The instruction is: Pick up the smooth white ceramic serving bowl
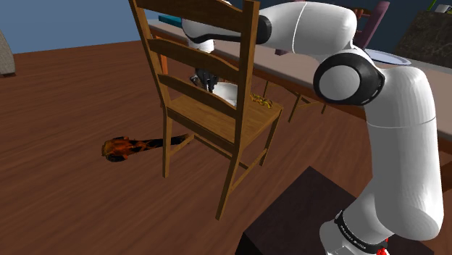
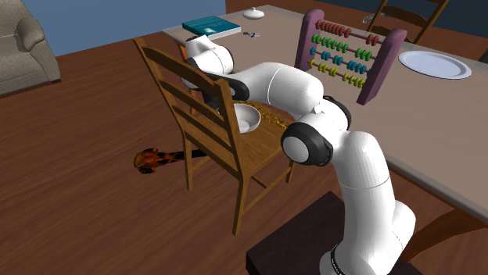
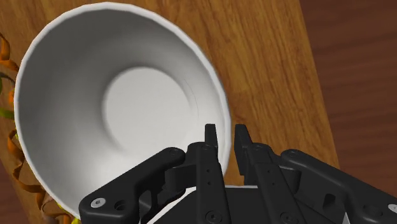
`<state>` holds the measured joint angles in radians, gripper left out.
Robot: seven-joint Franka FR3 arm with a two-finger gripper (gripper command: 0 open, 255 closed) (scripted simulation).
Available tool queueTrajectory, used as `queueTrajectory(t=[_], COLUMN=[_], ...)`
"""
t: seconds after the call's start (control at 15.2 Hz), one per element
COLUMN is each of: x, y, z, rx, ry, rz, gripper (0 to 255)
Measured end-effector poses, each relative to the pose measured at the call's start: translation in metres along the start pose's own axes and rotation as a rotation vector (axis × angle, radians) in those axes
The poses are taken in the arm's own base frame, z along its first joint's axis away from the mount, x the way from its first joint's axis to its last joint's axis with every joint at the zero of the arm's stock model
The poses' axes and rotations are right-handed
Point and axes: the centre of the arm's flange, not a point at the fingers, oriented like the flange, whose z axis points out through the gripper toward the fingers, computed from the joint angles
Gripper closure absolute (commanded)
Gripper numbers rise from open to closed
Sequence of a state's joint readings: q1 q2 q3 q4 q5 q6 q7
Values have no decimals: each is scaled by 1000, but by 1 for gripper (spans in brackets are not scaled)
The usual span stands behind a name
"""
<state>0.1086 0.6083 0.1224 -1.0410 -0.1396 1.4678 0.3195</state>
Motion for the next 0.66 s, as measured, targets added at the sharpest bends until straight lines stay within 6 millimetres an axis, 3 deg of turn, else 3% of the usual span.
queueTrajectory(t=[0.66], x=[-10], y=[2], z=[-55], rx=[7], ry=[10], rz=[-6], gripper=[255])
